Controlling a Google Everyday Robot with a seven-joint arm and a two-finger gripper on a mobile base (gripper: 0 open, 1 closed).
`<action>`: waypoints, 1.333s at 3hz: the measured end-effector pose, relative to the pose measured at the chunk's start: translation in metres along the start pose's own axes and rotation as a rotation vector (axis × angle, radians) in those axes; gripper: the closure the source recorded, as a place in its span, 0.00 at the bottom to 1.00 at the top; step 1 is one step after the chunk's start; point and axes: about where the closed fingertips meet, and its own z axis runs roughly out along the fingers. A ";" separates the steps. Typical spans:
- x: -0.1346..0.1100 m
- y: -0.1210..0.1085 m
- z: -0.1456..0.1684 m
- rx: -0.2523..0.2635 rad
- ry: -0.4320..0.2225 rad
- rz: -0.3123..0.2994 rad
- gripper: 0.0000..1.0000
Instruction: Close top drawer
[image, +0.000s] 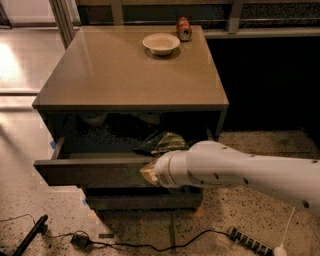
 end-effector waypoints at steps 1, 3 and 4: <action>0.007 -0.003 0.006 -0.001 0.005 0.032 1.00; -0.013 -0.018 0.026 0.017 -0.019 0.049 1.00; -0.011 -0.018 0.027 0.016 -0.016 0.056 1.00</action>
Offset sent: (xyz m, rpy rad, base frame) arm 0.0810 0.0330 -0.0196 0.0699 0.0027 -0.0864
